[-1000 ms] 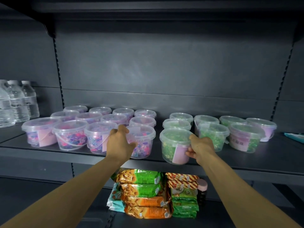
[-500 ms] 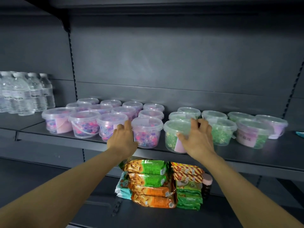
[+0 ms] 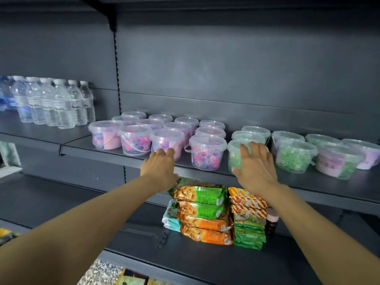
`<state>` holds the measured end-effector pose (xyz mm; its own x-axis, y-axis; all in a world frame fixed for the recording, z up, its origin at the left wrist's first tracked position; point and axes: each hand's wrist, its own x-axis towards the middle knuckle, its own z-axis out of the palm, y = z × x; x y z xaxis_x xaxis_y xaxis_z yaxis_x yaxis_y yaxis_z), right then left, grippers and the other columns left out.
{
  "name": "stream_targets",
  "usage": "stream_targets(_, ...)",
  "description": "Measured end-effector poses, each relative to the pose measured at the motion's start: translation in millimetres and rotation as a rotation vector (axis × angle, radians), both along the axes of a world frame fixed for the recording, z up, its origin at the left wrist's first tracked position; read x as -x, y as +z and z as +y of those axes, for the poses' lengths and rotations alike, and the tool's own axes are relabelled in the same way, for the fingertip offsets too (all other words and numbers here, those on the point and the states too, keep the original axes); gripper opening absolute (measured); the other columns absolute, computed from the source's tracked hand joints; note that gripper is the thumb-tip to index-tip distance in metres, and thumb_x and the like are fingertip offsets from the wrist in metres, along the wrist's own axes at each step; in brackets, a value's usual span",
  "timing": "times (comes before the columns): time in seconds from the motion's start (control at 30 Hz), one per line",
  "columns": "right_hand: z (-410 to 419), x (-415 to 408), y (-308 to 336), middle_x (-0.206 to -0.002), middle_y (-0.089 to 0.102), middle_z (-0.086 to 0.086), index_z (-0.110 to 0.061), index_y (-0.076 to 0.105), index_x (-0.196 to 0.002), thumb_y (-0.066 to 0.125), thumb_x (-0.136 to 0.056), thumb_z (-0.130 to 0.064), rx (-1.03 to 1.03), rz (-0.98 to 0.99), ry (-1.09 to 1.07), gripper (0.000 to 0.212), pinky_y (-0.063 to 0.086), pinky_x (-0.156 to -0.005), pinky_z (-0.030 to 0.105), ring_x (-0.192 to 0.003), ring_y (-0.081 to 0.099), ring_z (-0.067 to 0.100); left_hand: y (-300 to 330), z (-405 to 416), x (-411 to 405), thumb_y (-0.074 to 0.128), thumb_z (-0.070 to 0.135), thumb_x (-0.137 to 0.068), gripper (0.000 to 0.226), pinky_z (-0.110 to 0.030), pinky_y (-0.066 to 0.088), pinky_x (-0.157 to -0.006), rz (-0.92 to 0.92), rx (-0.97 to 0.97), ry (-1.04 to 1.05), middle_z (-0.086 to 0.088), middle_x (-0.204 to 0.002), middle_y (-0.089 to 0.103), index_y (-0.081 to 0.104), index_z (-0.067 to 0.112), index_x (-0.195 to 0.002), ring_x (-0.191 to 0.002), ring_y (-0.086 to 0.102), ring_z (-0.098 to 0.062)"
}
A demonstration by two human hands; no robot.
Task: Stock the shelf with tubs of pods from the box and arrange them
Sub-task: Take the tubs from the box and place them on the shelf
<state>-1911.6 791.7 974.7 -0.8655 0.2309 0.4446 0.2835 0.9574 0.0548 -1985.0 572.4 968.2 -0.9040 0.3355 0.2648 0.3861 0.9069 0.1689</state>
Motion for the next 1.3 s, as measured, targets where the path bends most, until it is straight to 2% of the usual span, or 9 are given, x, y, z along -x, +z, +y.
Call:
stream_targets(0.2, -77, -11, -26, -0.146, 0.026, 0.010, -0.012, 0.026, -0.142, 0.054, -0.088, -0.040, -0.037, -0.052, 0.139, 0.067, 0.022, -0.112, 0.042, -0.135, 0.021, 0.030, -23, -53, -5, 0.061, 0.028, -0.086, 0.062, -0.041, 0.037, -0.101, -0.050, 0.036, -0.048, -0.009, -0.138, 0.043, 0.032, 0.016, -0.138, -0.129, 0.039, -0.029)
stream_targets(0.37, -149, -11, -74, -0.138, 0.040, 0.010, -0.012, 0.037, -0.136, 0.057, -0.085, -0.034, -0.016, -0.118, 0.158, 0.059, 0.028, -0.106, 0.042, -0.129, 0.032, 0.030, -63, -114, -7, 0.058, 0.034, -0.088, 0.055, -0.043, 0.037, -0.100, -0.110, 0.115, -0.107, -0.010, -0.135, 0.046, 0.036, 0.015, -0.135, -0.126, 0.041, -0.032)
stream_targets(0.57, -237, -11, -161, -0.142, 0.034, 0.011, -0.012, 0.034, -0.139, 0.055, -0.089, -0.035, 0.102, -0.305, 0.170, 0.059, 0.028, -0.107, 0.041, -0.131, 0.030, 0.030, -146, -192, -4, 0.058, 0.036, -0.089, 0.056, -0.044, 0.036, -0.104, -0.243, 0.139, -0.138, -0.008, -0.137, 0.046, 0.036, 0.015, -0.136, -0.128, 0.041, -0.031)
stream_targets(0.73, -286, -12, -240, -0.137, 0.041, 0.010, -0.012, 0.038, -0.136, 0.051, -0.091, -0.028, 0.198, -0.477, 0.142, 0.050, 0.034, -0.103, 0.039, -0.127, 0.038, 0.029, -224, -241, -2, 0.055, 0.035, -0.089, 0.052, -0.043, 0.041, -0.098, -0.390, 0.184, -0.125, -0.008, -0.134, 0.050, 0.038, 0.016, -0.134, -0.124, 0.046, -0.030)
stream_targets(0.9, -308, -16, -315, -0.130, 0.045, 0.011, -0.010, 0.042, -0.130, 0.053, -0.089, -0.030, 0.242, -0.593, 0.131, 0.047, 0.040, -0.096, 0.038, -0.121, 0.044, 0.030, -306, -271, -8, 0.056, 0.034, -0.087, 0.050, -0.039, 0.043, -0.090, -0.520, 0.202, -0.089, -0.010, -0.126, 0.052, 0.040, 0.015, -0.131, -0.119, 0.049, -0.031)
stream_targets(1.03, -310, -20, -380, -0.131, 0.043, 0.010, -0.012, 0.039, -0.134, 0.052, -0.091, -0.031, 0.305, -0.738, 0.118, 0.048, 0.041, -0.094, 0.035, -0.120, 0.045, 0.028, -380, -288, -18, 0.053, 0.039, -0.088, 0.051, -0.039, 0.046, -0.086, -0.633, 0.232, -0.040, -0.010, -0.128, 0.052, 0.038, 0.017, -0.132, -0.118, 0.052, -0.031)
stream_targets(1.13, -304, -25, -434, -0.134, 0.042, 0.009, -0.013, 0.038, -0.134, 0.049, -0.092, -0.029, 0.373, -0.832, 0.104, 0.046, 0.040, -0.095, 0.035, -0.122, 0.044, 0.028, -435, -299, -28, 0.053, 0.037, -0.086, 0.053, -0.035, 0.045, -0.076, -0.719, 0.228, -0.014, -0.007, -0.133, 0.049, 0.035, 0.022, -0.135, -0.112, 0.056, -0.031)
stream_targets(1.23, -295, -31, -491, -0.134, 0.043, 0.008, -0.016, 0.040, -0.132, 0.048, -0.093, -0.032, 0.431, -0.902, 0.072, 0.043, 0.040, -0.095, 0.033, -0.122, 0.045, 0.026, -488, -307, -38, 0.058, 0.035, -0.085, 0.058, -0.032, 0.045, -0.084, -0.831, 0.214, 0.073, -0.006, -0.139, 0.044, 0.036, 0.022, -0.137, -0.120, 0.052, -0.025)
stream_targets(1.3, -289, -32, -528, -0.135, 0.042, 0.007, -0.017, 0.039, -0.133, 0.048, -0.093, -0.035, 0.460, -0.945, 0.056, 0.045, 0.041, -0.094, 0.032, -0.122, 0.045, 0.025, -524, -311, -42, 0.060, 0.037, -0.084, 0.055, -0.033, 0.046, -0.091, -0.911, 0.191, 0.133, -0.002, -0.135, 0.050, 0.040, 0.022, -0.133, -0.120, 0.052, -0.024)
